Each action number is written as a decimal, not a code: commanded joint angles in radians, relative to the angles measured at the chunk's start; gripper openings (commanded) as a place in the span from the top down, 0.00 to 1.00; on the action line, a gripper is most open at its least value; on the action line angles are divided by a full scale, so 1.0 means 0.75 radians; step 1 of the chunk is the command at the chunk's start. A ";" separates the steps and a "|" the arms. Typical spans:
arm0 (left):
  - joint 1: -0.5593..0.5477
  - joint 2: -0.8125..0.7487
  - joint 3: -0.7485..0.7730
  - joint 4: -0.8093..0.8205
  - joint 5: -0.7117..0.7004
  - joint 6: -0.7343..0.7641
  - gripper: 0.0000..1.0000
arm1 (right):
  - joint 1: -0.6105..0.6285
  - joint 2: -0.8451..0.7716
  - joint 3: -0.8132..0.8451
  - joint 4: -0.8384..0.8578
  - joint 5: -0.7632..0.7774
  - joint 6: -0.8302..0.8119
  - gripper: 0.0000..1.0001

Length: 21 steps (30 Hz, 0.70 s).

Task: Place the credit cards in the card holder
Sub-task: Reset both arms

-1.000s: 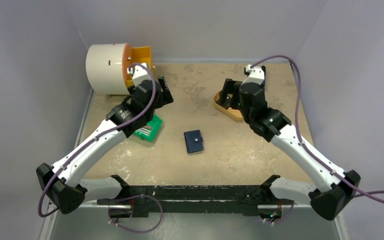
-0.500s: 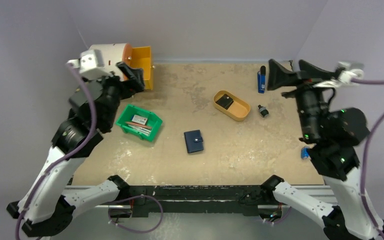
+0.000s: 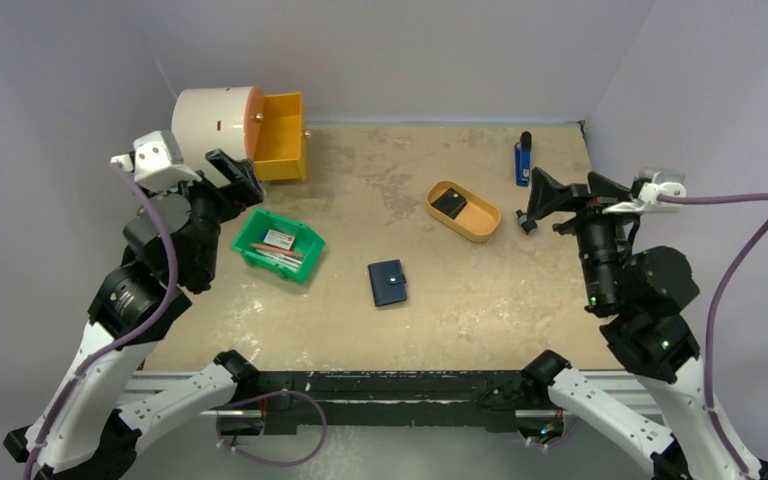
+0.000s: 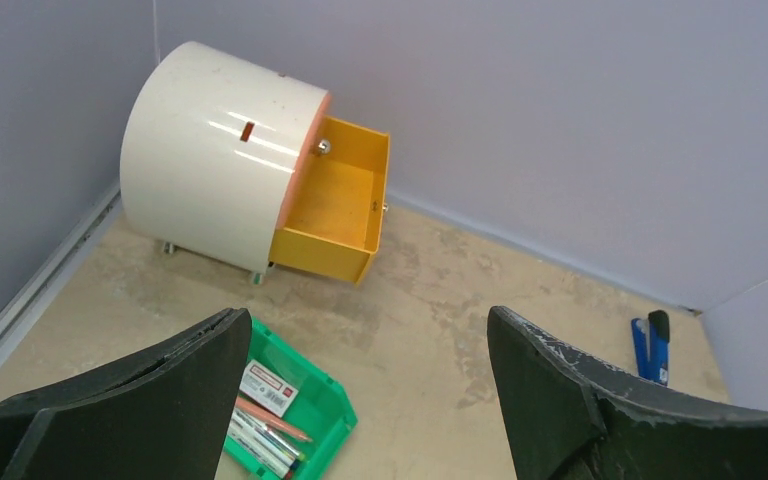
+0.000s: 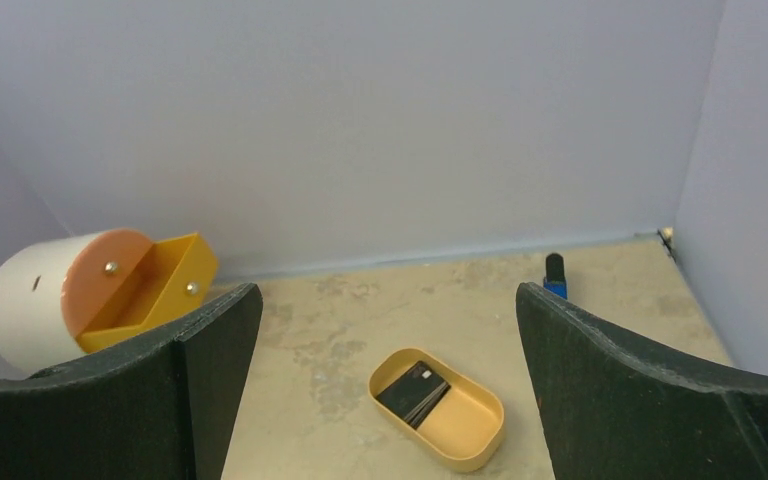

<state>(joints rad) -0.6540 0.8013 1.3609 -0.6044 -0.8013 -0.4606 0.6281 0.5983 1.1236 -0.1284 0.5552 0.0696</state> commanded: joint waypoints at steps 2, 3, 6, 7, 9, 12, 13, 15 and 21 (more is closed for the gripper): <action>0.005 0.052 0.032 0.006 -0.003 0.008 0.13 | -0.001 0.074 0.059 0.046 0.251 0.224 0.01; 0.006 0.054 0.032 0.011 0.001 0.011 0.13 | -0.001 0.076 0.045 0.070 0.294 0.269 0.01; 0.006 0.057 0.025 0.014 0.009 0.011 0.13 | -0.001 0.039 -0.029 0.179 0.317 0.309 0.01; 0.005 0.056 0.022 0.014 0.010 0.010 0.13 | 0.000 0.022 -0.053 0.215 0.287 0.291 0.01; 0.005 0.055 0.009 0.018 0.011 0.005 0.12 | -0.001 -0.026 -0.102 0.285 0.173 0.201 0.01; 0.006 0.061 0.002 0.030 0.026 -0.011 0.12 | -0.001 -0.068 -0.129 0.350 0.078 0.125 0.01; 0.007 0.065 0.003 0.032 0.033 -0.019 0.12 | -0.001 -0.071 -0.128 0.359 0.071 0.116 0.01; 0.006 0.072 0.010 0.038 0.051 -0.039 0.12 | -0.001 -0.065 -0.121 0.370 0.062 0.106 0.01; 0.006 0.067 -0.017 0.067 0.087 -0.062 0.12 | -0.001 -0.043 -0.147 0.400 -0.161 -0.033 0.01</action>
<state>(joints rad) -0.6540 0.8536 1.3590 -0.6071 -0.7635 -0.4877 0.6281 0.5533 1.0222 0.0917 0.6003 0.1596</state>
